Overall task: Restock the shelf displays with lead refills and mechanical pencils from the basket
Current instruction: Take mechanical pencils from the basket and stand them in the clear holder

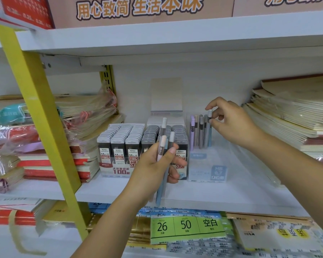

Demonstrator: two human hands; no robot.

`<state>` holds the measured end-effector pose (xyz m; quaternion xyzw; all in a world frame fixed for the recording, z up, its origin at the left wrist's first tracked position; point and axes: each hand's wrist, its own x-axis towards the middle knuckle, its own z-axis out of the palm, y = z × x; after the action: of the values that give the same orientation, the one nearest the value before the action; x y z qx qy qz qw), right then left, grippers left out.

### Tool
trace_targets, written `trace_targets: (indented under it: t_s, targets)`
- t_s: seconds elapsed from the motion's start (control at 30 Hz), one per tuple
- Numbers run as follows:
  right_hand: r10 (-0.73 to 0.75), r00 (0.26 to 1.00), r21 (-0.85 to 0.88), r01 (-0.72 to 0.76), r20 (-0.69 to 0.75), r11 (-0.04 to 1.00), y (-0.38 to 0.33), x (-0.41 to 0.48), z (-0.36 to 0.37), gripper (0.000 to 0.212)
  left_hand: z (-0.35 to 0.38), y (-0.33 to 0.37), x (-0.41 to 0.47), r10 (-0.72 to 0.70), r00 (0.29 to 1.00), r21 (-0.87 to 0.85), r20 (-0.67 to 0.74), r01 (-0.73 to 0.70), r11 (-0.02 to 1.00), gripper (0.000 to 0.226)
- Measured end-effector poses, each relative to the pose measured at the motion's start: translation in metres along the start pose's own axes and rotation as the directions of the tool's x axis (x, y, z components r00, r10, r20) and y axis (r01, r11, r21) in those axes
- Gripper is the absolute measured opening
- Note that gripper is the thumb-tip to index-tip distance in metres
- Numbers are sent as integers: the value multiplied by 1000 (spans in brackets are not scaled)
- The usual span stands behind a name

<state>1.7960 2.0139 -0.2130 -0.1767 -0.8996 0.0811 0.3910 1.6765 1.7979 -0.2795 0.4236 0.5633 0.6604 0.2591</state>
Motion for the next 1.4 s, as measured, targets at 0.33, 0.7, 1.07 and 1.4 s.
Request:
trace_targets:
  t_s: [0.33,0.7,1.07,1.4]
  targets:
    - [18,1000,-375,-15,6,927,-1,-5,4,29,4,5,-5,-45,999,2,-2,45,999,17]
    - [104,944,547,-269,313,793,-77,-56,-14,11,24,6,-6,-11,992,-13,125,13,1000,19]
    - [270,935,811,-336,228,479,-58,-56,-30,15,19,2,-11,-91,991,110,98,80,991,28]
    - [210,968,376,-146,-135,915,-19,-23,-36,14,12,-3,-4,-122,991,-99,49,126,987,22]
